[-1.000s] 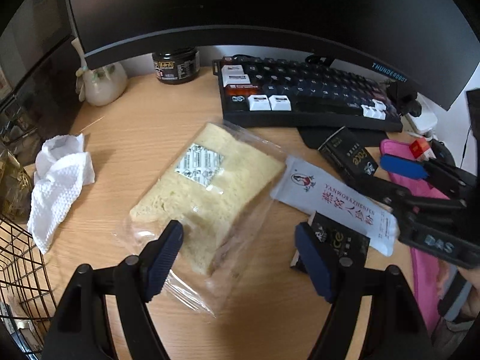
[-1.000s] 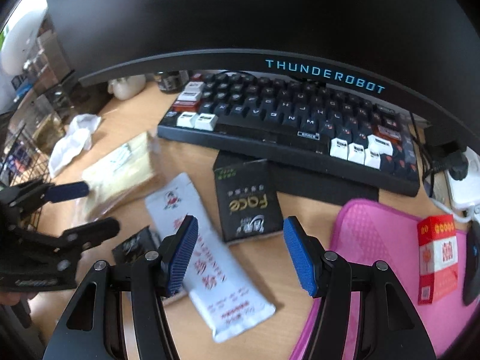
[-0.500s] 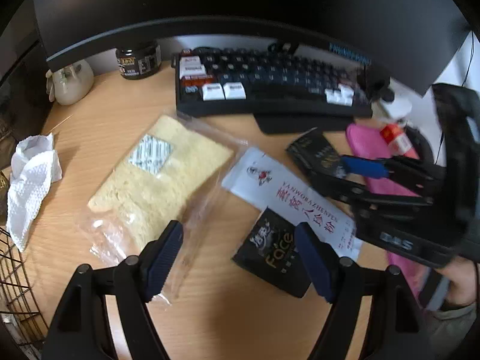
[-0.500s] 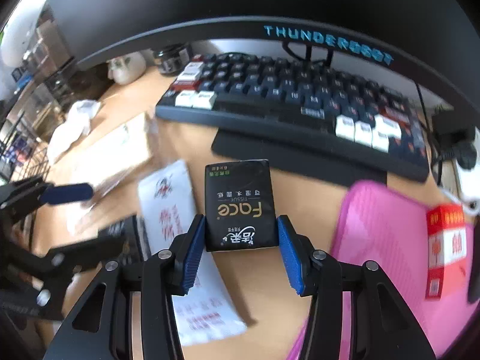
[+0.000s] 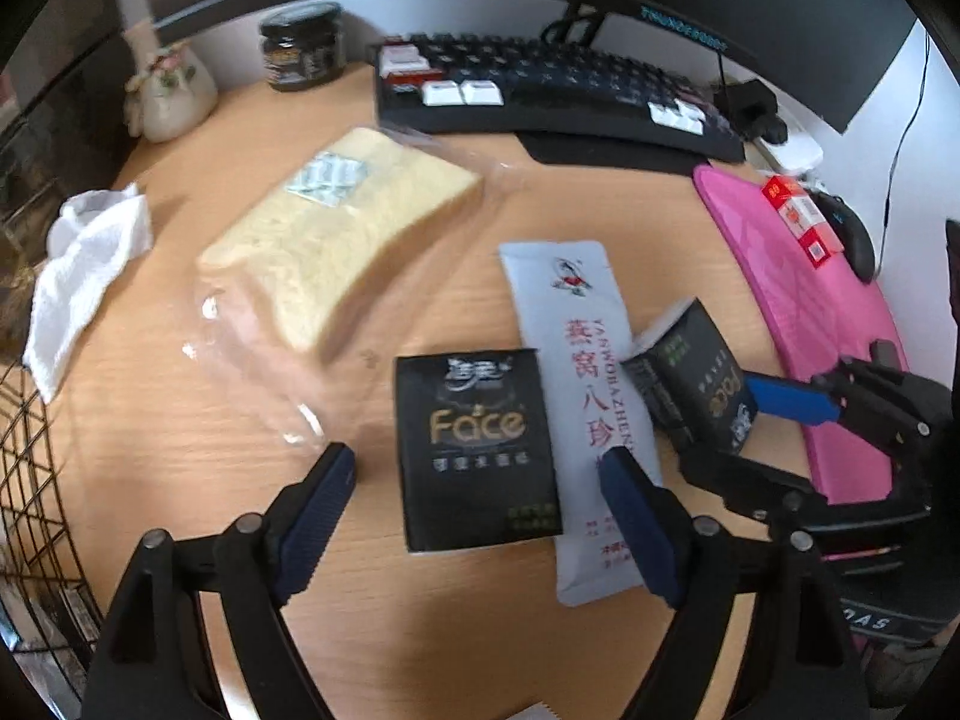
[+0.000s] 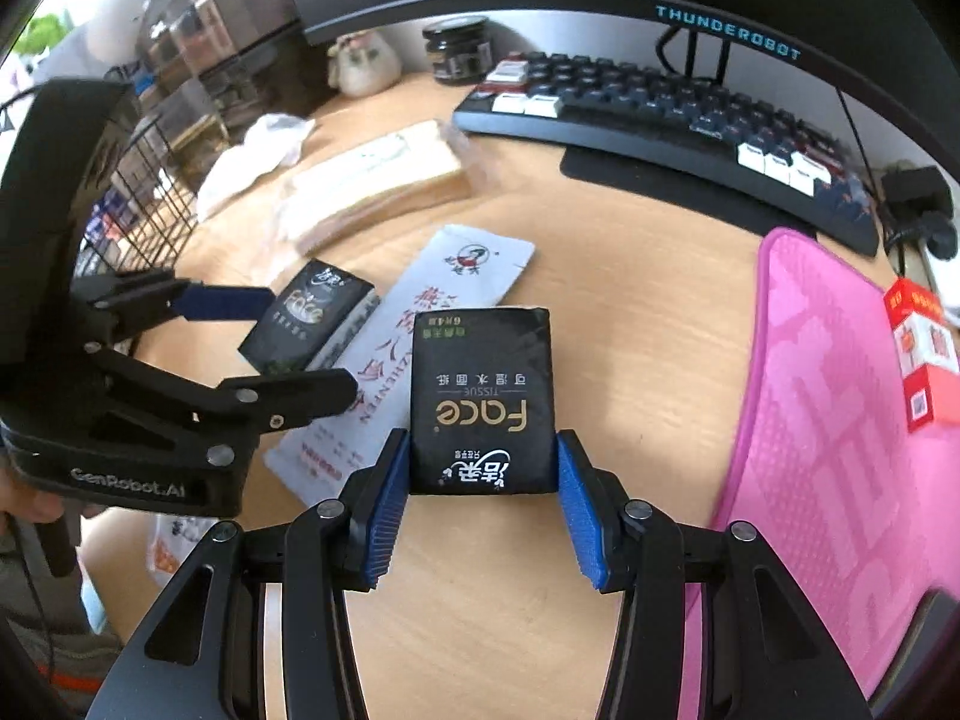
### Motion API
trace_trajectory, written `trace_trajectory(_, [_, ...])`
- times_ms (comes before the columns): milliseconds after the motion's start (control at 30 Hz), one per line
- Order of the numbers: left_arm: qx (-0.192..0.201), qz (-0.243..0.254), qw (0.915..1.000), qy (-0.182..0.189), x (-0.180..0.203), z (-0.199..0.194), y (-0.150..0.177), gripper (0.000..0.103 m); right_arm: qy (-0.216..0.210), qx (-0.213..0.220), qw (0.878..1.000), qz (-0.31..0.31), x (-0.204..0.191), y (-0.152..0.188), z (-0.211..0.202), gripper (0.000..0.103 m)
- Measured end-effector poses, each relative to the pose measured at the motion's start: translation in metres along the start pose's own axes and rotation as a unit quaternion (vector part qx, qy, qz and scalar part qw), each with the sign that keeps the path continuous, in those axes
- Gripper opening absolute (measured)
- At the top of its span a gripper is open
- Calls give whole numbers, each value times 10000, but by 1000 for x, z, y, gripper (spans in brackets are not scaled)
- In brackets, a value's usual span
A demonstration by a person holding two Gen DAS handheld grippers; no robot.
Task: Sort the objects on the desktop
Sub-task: 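Grasp a black Face pack with the right gripper while the left grasps another Face pack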
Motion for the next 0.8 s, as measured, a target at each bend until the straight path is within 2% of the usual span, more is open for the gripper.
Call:
trace_trajectory(100, [73, -88, 9999, -49, -7, 1, -3, 85, 131, 76, 9997, 166, 5, -2, -4, 50])
trace_trajectory(233, [150, -22, 9999, -45, -7, 3, -9, 85, 181, 32, 9998, 81, 4, -3, 0, 55])
trace_trajectory(467, [310, 143, 9994, -3, -7, 3, -9, 84, 307, 68, 9995, 68, 7, -7, 8, 56])
trace_trajectory(800, [277, -89, 9994, -185, -29, 1, -6, 83, 364, 111, 9993, 7, 3, -12, 12, 56])
Point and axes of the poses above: each gripper's, at about its wrist camera, not at the fingertips, and z roughly the way its jaws point, x to its right, y to its underside, the point moved 5 cm from there along z, roughly the way its jaws point, and after that the axes turned 1 degree about x, right-handed, at the moved point
